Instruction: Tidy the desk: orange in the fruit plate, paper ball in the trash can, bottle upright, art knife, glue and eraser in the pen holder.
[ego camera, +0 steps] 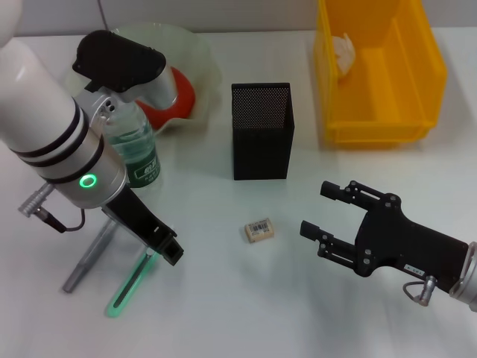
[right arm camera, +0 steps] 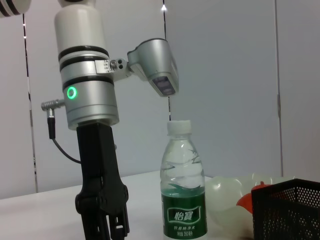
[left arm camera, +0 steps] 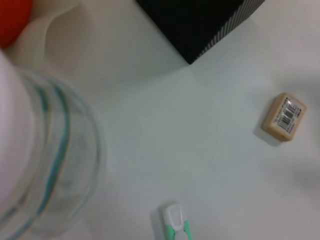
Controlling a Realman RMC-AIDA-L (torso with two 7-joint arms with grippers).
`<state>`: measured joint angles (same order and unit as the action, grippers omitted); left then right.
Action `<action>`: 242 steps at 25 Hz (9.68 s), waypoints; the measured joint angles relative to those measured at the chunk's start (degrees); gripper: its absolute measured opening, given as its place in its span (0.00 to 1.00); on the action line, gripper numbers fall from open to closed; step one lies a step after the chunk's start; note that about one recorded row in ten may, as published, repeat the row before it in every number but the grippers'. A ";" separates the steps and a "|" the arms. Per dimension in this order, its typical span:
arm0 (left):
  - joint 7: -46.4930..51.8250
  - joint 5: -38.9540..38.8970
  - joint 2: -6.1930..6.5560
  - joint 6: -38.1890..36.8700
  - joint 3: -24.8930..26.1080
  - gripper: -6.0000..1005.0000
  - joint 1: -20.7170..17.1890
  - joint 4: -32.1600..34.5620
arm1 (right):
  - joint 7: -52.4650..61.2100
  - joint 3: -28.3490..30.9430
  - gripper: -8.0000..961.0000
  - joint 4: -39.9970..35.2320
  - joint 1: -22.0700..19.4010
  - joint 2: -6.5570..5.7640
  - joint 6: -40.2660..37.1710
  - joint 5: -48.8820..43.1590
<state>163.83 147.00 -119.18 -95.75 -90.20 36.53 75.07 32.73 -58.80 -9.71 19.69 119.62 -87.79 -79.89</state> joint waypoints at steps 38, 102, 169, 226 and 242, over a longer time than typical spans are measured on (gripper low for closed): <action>-0.46 2.20 0.00 1.70 -2.26 0.46 1.58 -3.37 | 0.23 0.00 0.71 0.83 0.52 0.09 1.38 0.00; -3.17 2.65 0.00 4.01 -3.75 0.43 2.35 -6.69 | 0.32 0.00 0.71 1.88 0.98 0.08 2.01 0.10; -6.02 -0.62 0.01 3.73 -4.54 0.19 3.59 -4.70 | 0.31 0.41 0.71 2.25 0.77 0.00 2.40 1.59; -109.34 -97.68 0.08 51.30 -9.69 0.19 -16.46 -21.87 | 0.29 7.36 0.71 6.72 -0.99 0.08 2.14 1.67; -109.54 -98.80 0.00 50.32 -9.73 0.23 -14.72 -28.13 | 0.12 7.39 0.71 6.55 -0.72 0.03 0.89 1.67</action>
<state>54.29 48.20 -119.18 -45.42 -99.93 21.81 46.94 32.85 -51.41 -3.16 18.97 119.66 -86.89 -78.22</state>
